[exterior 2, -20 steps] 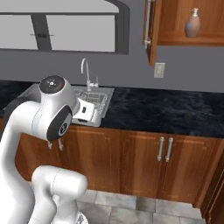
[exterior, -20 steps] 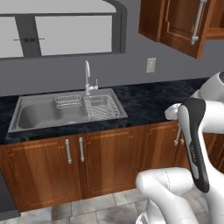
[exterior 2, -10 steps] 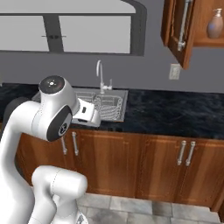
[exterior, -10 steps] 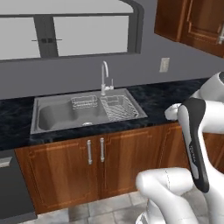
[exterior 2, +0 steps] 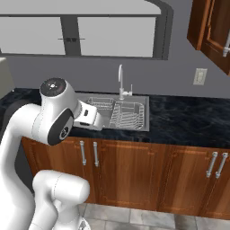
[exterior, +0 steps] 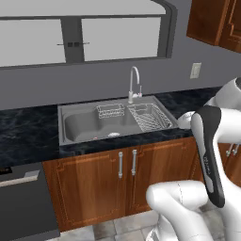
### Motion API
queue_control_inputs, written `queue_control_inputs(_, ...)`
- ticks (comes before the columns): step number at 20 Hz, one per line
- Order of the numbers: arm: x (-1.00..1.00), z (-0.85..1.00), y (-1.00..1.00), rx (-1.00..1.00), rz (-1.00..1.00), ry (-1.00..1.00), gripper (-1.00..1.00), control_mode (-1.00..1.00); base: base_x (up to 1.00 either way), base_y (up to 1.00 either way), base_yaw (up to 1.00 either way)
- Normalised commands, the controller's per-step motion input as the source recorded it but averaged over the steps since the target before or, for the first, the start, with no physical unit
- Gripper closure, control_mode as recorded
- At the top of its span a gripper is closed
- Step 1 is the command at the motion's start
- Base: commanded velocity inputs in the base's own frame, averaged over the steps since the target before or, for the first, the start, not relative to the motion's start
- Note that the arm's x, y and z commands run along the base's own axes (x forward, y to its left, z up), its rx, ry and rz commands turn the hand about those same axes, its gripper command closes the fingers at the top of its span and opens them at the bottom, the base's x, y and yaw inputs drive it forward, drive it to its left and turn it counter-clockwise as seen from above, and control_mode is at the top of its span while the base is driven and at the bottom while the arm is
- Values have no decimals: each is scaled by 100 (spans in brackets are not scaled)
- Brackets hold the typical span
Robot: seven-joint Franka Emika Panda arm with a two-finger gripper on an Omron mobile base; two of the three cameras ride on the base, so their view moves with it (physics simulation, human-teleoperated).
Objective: Pick up the bar soap and soap dispenser from the sink, and place them back in the cabinet, and close the cabinet doors.
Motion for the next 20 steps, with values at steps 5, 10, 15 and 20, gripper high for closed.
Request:
queue_control_inputs(5, 0, 0, 0, 0, 0, 0, -100, 100, 42, 48, 3)
queue_control_inputs(10, 0, 0, 0, 0, 0, 0, -100, 100, 36, 47, 10)
queue_control_inputs(15, 0, 0, 0, 0, 0, 0, -100, 100, 25, 49, 1)
queue_control_inputs(20, 0, 0, 0, 0, 0, 0, -100, 100, 39, 40, 0)
